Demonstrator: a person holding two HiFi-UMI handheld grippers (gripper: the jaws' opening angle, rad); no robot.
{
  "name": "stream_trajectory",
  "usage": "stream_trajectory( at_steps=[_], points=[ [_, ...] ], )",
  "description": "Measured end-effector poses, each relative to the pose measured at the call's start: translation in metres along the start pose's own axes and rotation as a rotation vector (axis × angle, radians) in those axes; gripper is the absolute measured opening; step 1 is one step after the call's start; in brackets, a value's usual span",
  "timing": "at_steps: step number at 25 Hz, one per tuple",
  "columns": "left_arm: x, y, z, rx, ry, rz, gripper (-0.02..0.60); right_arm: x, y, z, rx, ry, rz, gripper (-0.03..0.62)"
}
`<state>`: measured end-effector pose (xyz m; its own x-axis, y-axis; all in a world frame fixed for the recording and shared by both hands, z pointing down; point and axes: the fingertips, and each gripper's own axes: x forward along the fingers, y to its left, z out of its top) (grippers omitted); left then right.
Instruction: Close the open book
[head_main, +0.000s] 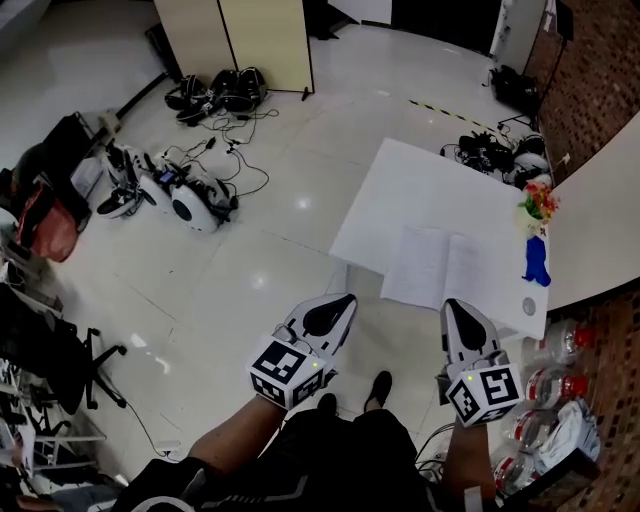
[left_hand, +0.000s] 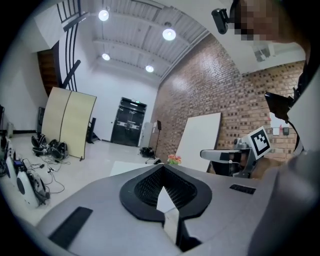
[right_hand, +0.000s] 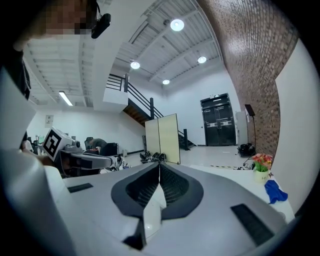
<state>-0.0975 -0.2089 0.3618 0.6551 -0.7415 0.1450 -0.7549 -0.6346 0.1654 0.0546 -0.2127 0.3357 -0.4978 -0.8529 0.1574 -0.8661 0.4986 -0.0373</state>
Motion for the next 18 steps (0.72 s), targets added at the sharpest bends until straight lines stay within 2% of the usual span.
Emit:
stream_trajectory(
  at_steps=[8, 13, 18],
  points=[
    [0.067, 0.019, 0.017, 0.023, 0.01, 0.101, 0.002, 0.047, -0.05, 0.016, -0.066, -0.032, 0.112, -0.001],
    [0.108, 0.013, 0.026, 0.029, -0.001, 0.096, 0.002, 0.071, -0.074, 0.013, -0.063, -0.028, 0.155, 0.0],
    [0.121, 0.046, -0.001, 0.004, 0.063, 0.122, 0.002, 0.104, -0.067, -0.01, -0.128, 0.055, 0.181, 0.0]
  ],
)
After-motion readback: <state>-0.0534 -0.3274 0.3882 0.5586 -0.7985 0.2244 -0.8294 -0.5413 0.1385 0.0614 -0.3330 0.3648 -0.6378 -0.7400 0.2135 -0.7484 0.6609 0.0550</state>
